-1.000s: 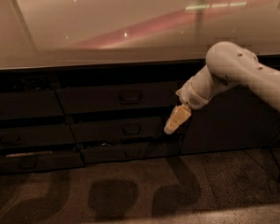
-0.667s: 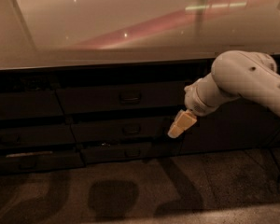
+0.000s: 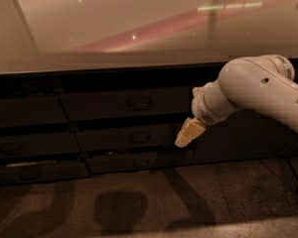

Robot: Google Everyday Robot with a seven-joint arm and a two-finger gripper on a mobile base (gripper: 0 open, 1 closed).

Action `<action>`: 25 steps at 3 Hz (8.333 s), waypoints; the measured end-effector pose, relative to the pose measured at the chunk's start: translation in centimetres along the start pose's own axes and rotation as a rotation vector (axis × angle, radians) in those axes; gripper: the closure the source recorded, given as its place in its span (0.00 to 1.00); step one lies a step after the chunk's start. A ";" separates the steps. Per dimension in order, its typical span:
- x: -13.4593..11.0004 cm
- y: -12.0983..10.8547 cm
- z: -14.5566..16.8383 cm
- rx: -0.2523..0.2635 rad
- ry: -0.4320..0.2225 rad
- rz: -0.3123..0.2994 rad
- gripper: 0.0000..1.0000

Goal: Open top drawer

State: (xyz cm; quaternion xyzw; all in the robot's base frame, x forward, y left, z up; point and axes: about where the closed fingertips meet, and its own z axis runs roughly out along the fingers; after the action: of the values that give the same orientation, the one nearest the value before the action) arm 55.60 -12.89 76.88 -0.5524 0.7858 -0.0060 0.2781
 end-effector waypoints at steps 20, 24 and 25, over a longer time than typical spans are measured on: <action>2.7 -14.0 15.4 -0.137 0.368 0.004 0.00; 1.4 -14.3 10.0 0.131 0.316 -0.030 0.00; -0.6 -14.3 6.8 0.233 0.263 -0.041 0.00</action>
Offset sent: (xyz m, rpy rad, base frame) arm 0.1497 -0.0584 -0.0077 -0.2626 0.0704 -0.3262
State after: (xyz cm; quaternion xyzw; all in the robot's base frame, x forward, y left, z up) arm 71.12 -15.95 75.93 -0.5269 0.7978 -0.1750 0.2350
